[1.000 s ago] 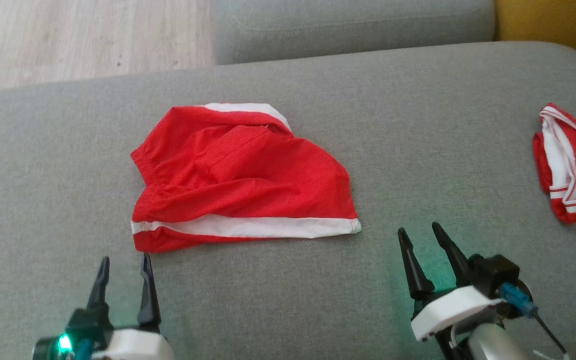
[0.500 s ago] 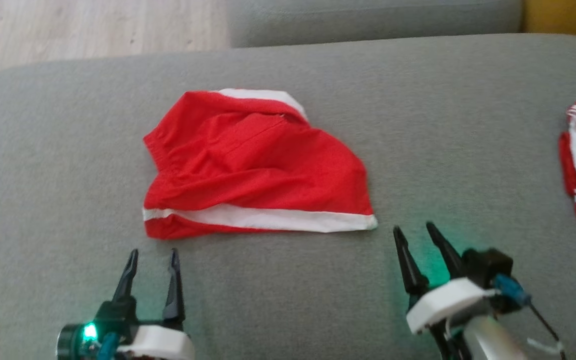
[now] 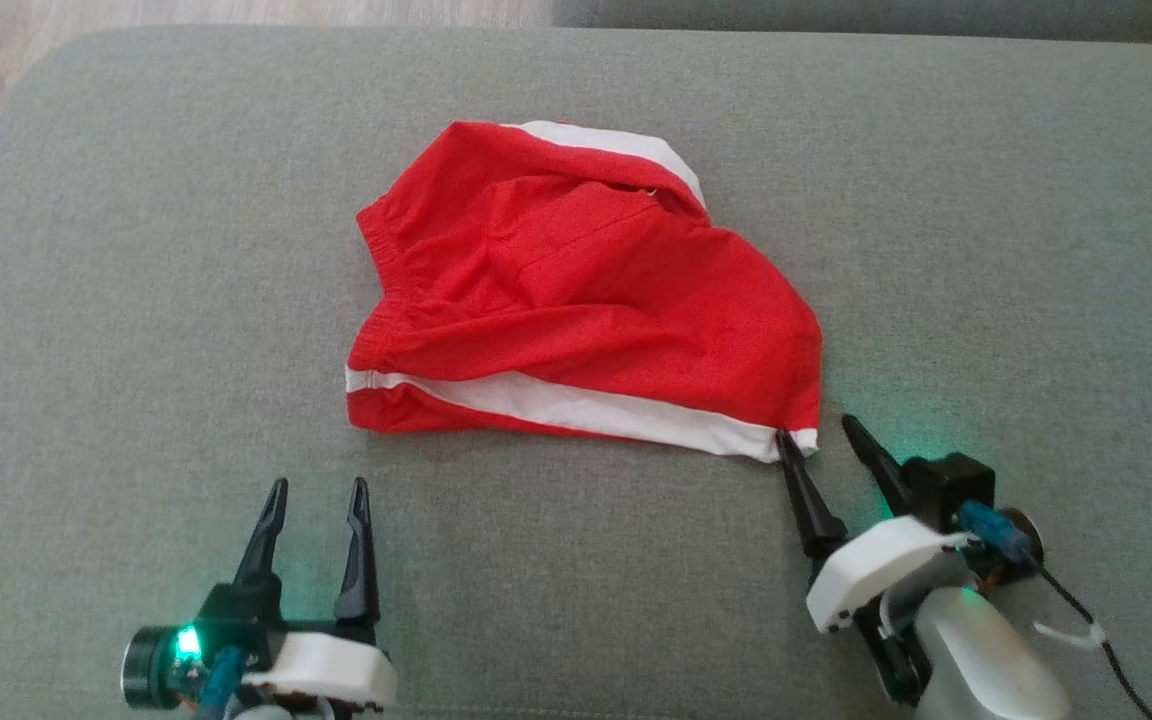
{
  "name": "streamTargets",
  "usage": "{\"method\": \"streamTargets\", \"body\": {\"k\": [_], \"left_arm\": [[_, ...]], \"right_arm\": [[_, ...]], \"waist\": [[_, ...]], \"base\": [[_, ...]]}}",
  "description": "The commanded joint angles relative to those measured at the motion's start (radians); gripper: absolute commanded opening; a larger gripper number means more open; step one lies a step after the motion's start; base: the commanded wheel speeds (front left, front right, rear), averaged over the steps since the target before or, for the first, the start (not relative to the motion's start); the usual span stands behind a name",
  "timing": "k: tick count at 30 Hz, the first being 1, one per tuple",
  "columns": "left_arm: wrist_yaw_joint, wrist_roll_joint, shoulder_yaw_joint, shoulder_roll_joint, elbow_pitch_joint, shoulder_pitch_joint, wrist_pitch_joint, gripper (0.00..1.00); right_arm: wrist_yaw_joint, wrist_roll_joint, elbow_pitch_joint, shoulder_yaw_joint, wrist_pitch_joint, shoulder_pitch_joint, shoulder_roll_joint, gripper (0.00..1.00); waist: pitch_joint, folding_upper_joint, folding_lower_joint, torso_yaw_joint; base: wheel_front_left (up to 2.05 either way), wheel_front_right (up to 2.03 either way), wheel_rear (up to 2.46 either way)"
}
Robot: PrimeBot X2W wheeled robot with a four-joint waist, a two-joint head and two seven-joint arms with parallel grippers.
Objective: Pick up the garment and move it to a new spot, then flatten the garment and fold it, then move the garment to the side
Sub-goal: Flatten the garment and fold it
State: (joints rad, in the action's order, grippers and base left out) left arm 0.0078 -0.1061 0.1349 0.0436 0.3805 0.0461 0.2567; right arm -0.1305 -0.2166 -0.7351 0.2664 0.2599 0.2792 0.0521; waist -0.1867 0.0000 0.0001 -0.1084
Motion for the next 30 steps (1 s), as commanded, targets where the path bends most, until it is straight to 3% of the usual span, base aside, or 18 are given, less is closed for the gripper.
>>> {"method": "streamTargets", "body": {"k": [1, 5, 6, 7, 8, 12, 17, 24, 30], "left_arm": [[-0.001, -0.008, -0.026, 0.007, -0.028, 0.045, 0.005, 1.0], [-0.001, -0.012, -0.024, 0.007, -0.028, 0.057, 0.005, 1.0], [-0.001, -0.013, -0.023, 0.007, -0.028, 0.061, 0.005, 1.0], [-0.001, -0.014, -0.022, 0.007, -0.028, 0.065, 0.005, 1.0], [-0.001, -0.016, -0.022, 0.007, -0.029, 0.068, 0.005, 1.0], [0.001, -0.018, -0.022, 0.007, -0.034, 0.073, 0.005, 1.0], [-0.016, -0.022, -0.02, 0.007, -0.03, 0.071, 0.005, 1.0], [-0.091, -0.085, 0.029, 0.007, 0.034, 0.058, 0.005, 1.0], [-0.13, -0.113, 0.083, 0.007, 0.053, 0.078, 0.005, 1.0]], "right_arm": [[0.0, 0.015, -0.006, 0.039, 0.002, 0.03, -0.002, 1.0], [0.0, 0.008, -0.061, 0.112, 0.002, 0.036, -0.002, 1.0], [0.0, -0.002, -0.074, 0.13, 0.002, 0.036, -0.002, 0.93], [0.0, -0.013, -0.087, 0.144, 0.002, 0.036, -0.002, 0.53], [0.0, -0.028, -0.097, 0.151, 0.002, 0.036, -0.002, 0.0], [0.0, -0.058, -0.11, 0.143, 0.002, 0.041, -0.002, 0.0], [0.0, -0.058, -0.077, 0.023, 0.002, 0.044, -0.002, 0.0], [0.0, -0.008, -0.026, -0.133, 0.002, 0.003, -0.002, 0.0], [0.0, 0.011, -0.01, -0.166, 0.002, -0.013, -0.002, 0.0]], "waist": [[-0.006, 0.0, -0.0001, -0.002], [-0.014, 0.0, -0.0001, 0.0], [-0.015, 0.0, -0.0001, 0.001], [-0.016, 0.0, -0.0001, 0.002], [-0.017, 0.0, -0.0001, 0.003], [-0.016, 0.0, -0.0001, 0.009], [-0.003, 0.0, -0.0001, 0.032], [0.032, 0.0, -0.0001, 0.085], [0.034, 0.0, -0.0001, 0.116]], "base": [[0.0, 0.0, 0.0], [0.0, 0.0, 0.0], [0.0, 0.0, 0.0], [0.0, 0.0, 0.0], [0.0, 0.0, 0.0], [0.0, 0.0, 0.0], [0.0, 0.0, 0.0], [0.0, 0.0, 0.0], [0.0, 0.0, 0.0]]}}
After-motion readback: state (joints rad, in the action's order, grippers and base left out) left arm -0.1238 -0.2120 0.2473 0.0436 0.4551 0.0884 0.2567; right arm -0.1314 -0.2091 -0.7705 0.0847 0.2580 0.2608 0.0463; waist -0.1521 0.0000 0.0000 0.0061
